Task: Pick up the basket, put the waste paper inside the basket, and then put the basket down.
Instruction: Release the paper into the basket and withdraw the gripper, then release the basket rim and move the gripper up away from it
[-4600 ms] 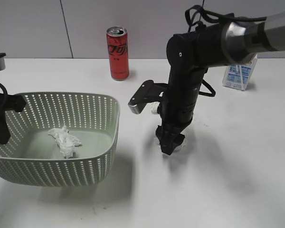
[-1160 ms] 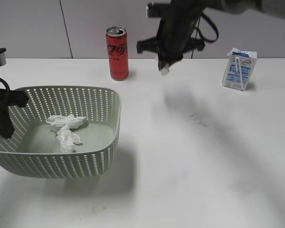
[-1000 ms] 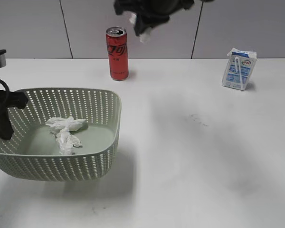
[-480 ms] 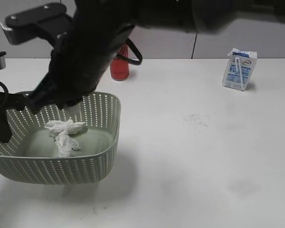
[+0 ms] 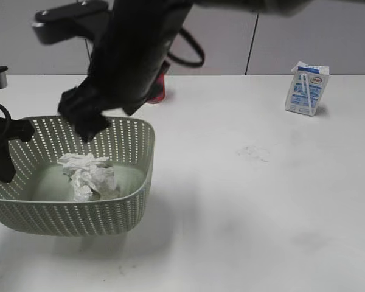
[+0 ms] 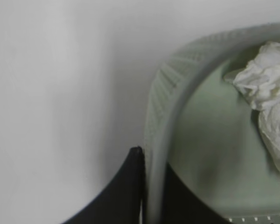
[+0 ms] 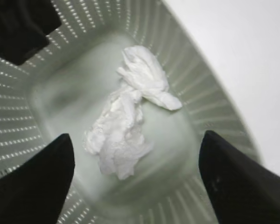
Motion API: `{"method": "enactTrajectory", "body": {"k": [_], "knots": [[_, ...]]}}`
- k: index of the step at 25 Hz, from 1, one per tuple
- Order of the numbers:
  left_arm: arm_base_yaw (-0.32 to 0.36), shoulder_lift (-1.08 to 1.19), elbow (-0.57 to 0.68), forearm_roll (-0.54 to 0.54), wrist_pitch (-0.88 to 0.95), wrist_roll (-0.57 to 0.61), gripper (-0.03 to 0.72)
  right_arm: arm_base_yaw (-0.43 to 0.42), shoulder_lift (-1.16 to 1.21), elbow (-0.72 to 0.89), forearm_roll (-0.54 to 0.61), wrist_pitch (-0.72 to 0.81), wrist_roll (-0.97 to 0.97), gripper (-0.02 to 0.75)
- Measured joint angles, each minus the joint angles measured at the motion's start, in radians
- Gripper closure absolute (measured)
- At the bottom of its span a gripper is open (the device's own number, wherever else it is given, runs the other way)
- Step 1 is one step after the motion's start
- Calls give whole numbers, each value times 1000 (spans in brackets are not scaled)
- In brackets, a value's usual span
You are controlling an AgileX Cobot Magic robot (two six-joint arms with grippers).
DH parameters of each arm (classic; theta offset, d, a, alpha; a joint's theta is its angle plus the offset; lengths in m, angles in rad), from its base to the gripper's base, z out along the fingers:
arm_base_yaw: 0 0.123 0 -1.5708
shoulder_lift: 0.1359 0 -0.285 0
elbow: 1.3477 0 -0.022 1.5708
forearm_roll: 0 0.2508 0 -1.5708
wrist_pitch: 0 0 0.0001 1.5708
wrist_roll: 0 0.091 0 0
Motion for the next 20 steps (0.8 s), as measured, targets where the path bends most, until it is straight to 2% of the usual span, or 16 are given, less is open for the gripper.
{"method": "enactTrajectory", "body": {"k": [2,6,12,15,20], "knots": [[0,0,0,0,0,0,683,-70,0,-81,-13,97,5,104],[0,0,0,0,0,0,683,-277,0,-232,-31,232,5,127],[0,0,0,0,0,0,683,-571,0,-276,-62,318,12,163],[0,0,0,0,0,0,683,-680,0,-276,-86,322,20,165],[0,0,0,0,0,0,683,-802,-7,-254,-98,324,38,165]]}}
